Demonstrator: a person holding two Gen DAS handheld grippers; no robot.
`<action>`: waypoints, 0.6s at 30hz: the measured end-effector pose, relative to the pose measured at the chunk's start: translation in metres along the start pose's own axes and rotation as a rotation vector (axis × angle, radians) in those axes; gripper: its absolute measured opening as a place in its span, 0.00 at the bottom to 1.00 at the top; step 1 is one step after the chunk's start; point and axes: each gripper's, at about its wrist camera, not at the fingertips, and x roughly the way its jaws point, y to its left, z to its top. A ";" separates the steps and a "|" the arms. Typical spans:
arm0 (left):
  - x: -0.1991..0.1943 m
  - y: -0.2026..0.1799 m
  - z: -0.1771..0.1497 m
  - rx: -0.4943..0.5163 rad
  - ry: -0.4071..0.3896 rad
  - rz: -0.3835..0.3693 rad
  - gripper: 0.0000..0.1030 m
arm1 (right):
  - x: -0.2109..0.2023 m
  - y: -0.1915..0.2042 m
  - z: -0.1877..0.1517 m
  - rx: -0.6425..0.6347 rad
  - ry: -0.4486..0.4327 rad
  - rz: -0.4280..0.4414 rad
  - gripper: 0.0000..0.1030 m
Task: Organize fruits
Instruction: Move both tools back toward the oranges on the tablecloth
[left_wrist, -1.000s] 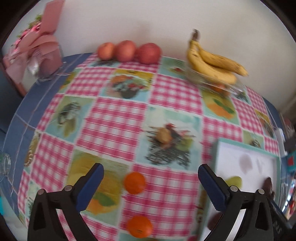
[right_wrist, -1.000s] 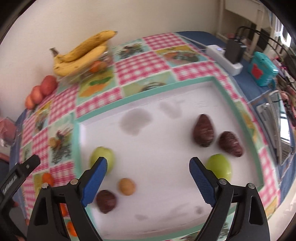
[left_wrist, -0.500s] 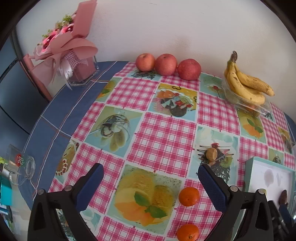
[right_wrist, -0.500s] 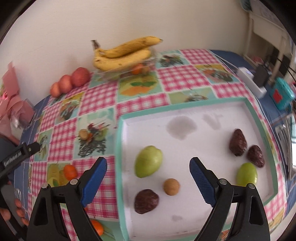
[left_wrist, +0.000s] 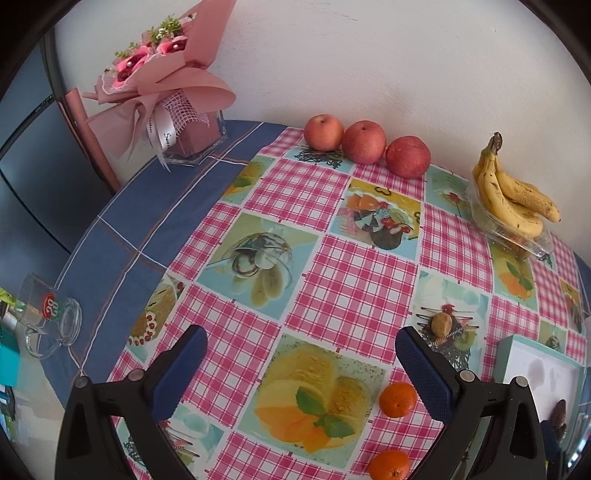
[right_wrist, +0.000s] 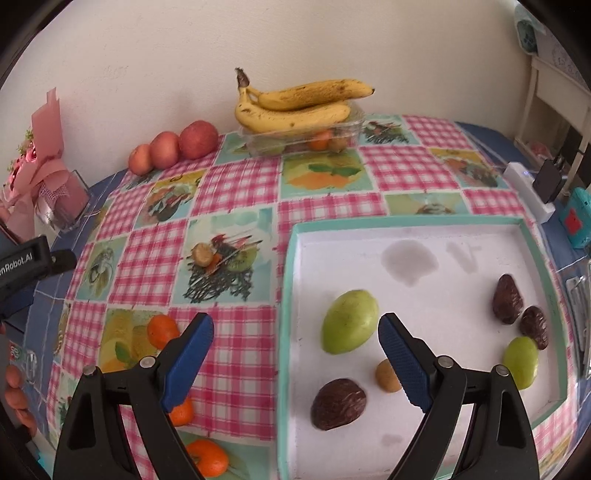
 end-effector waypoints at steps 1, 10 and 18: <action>0.000 0.001 0.000 0.000 0.002 0.000 1.00 | 0.001 0.002 -0.001 0.006 0.014 0.011 0.88; 0.000 0.023 0.006 -0.041 -0.001 -0.031 1.00 | 0.008 0.033 -0.007 -0.056 0.044 0.072 0.89; 0.007 0.054 0.010 -0.083 0.021 -0.050 1.00 | 0.013 0.059 -0.005 -0.096 0.062 0.113 0.89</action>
